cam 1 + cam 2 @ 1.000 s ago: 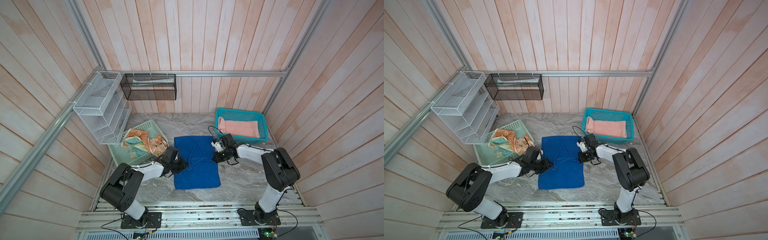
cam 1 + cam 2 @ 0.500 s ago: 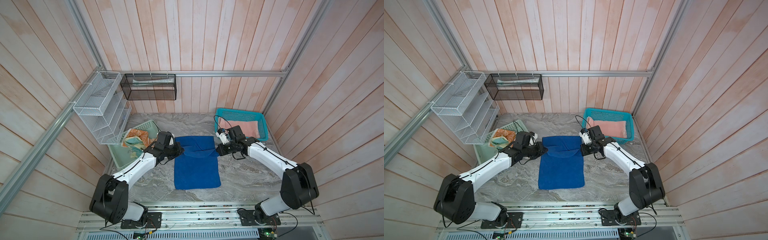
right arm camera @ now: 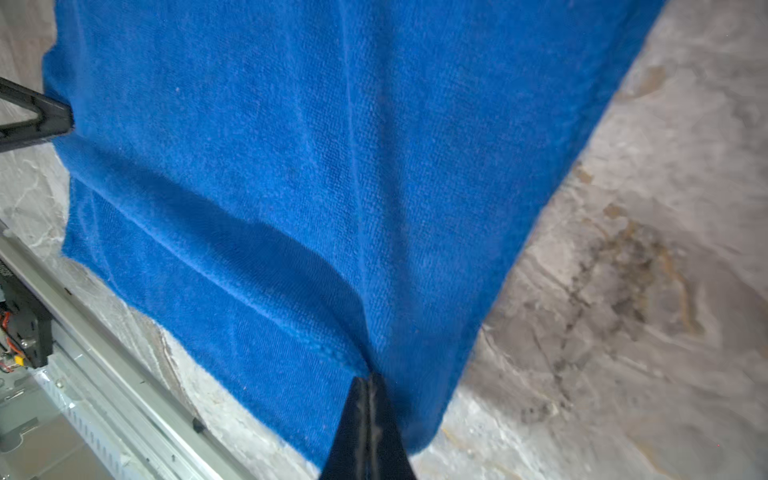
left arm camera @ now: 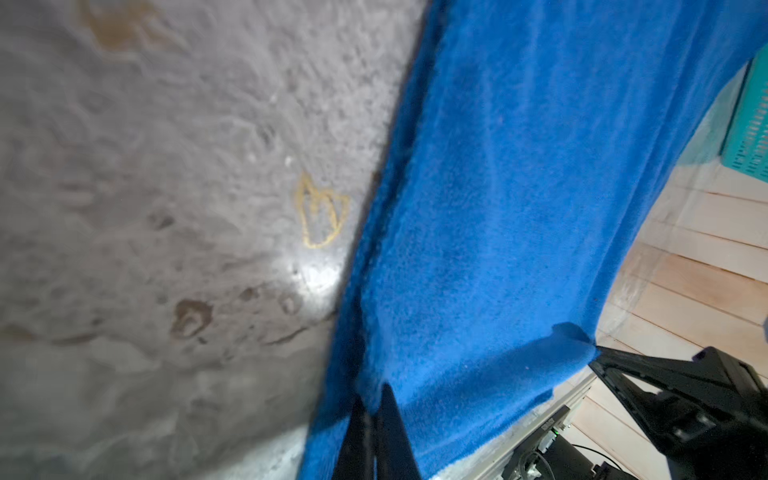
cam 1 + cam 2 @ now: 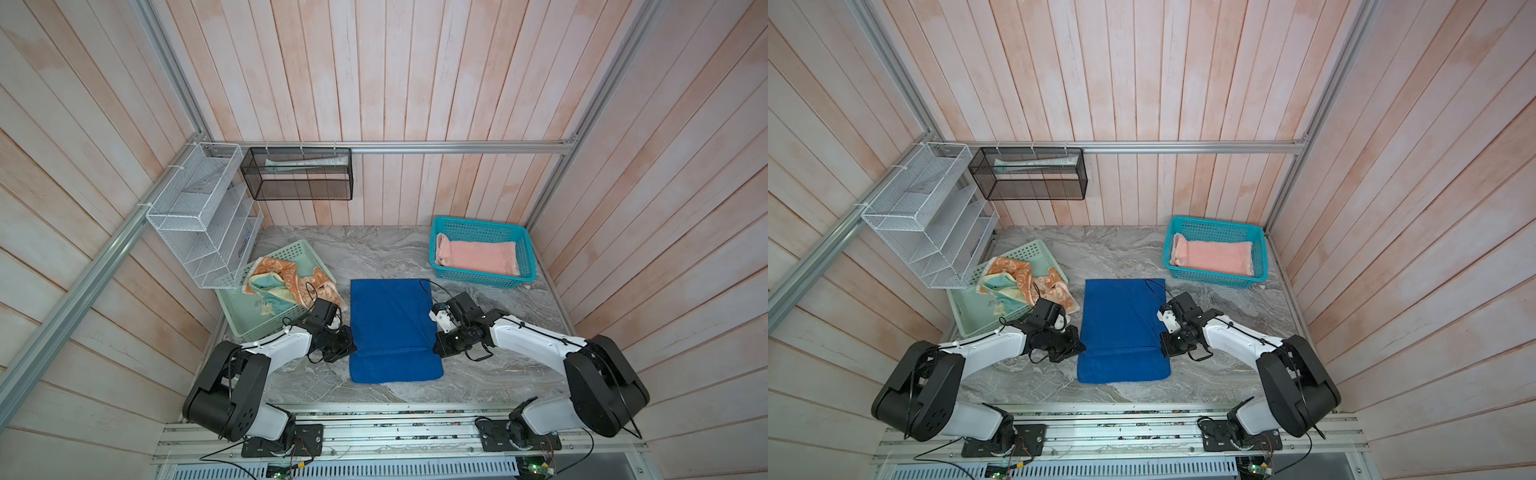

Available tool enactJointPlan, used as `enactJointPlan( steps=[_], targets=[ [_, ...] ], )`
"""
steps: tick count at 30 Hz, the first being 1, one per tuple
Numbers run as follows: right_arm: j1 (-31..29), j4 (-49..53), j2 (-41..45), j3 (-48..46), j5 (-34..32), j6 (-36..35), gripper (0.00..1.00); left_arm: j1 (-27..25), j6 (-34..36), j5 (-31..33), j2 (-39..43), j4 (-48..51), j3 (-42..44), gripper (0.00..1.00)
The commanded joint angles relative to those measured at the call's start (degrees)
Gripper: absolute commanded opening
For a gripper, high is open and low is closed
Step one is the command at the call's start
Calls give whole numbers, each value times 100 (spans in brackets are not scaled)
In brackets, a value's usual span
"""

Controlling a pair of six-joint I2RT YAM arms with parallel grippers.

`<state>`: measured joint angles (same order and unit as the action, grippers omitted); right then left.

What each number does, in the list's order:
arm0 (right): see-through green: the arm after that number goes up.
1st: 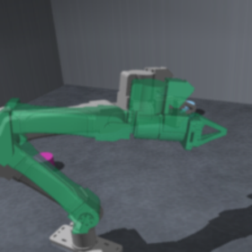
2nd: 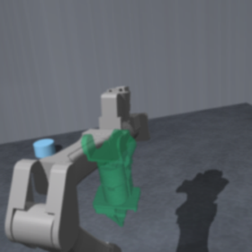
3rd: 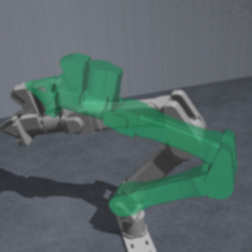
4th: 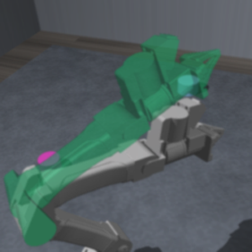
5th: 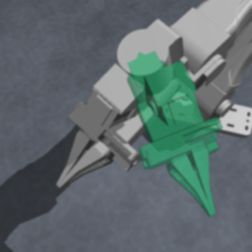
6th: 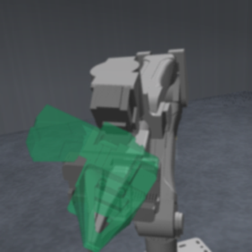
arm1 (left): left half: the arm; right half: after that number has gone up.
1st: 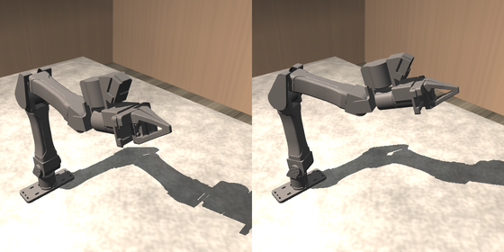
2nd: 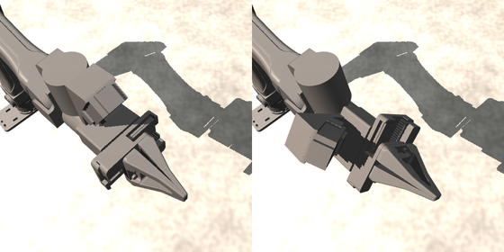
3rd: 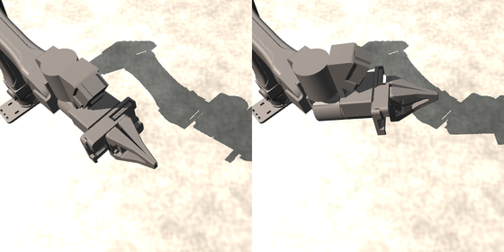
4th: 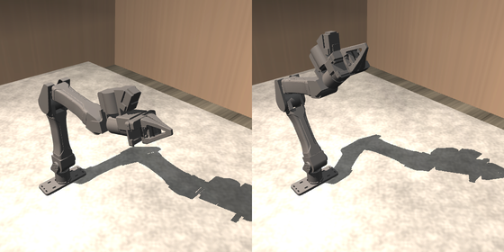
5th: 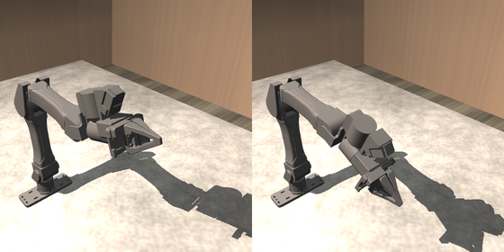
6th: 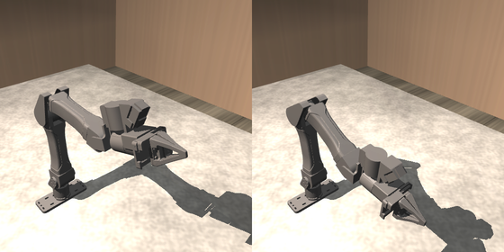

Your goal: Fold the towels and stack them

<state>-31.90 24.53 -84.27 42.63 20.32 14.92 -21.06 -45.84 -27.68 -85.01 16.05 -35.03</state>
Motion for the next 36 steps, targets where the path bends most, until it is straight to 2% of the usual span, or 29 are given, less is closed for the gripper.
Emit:
enactJointPlan(
  steps=[1,7,13,18,21,24,28,36],
  targets=[
    [94,-291,-292,365,-221,-161,0,1,138,-28,-246,-442,-198,0],
    [294,489,-395,1317,-591,-593,0,9,589,249,-277,343,-1114,0],
    [228,1477,339,1674,-810,-547,0,10,727,424,469,1224,-1492,0],
    [-269,1608,1166,979,-666,143,0,-72,400,325,1372,1633,-888,0],
    [-519,1119,1407,168,-357,600,0,-193,23,151,1787,1395,-203,0],
    [-603,578,1327,-366,-238,830,0,-408,-347,-108,1817,808,472,0],
    [-687,397,985,-316,-331,761,0,-500,-488,-275,1501,292,888,0],
    [-705,688,1146,-221,-395,860,0,-500,-353,-113,1532,527,729,0]
  ],
)
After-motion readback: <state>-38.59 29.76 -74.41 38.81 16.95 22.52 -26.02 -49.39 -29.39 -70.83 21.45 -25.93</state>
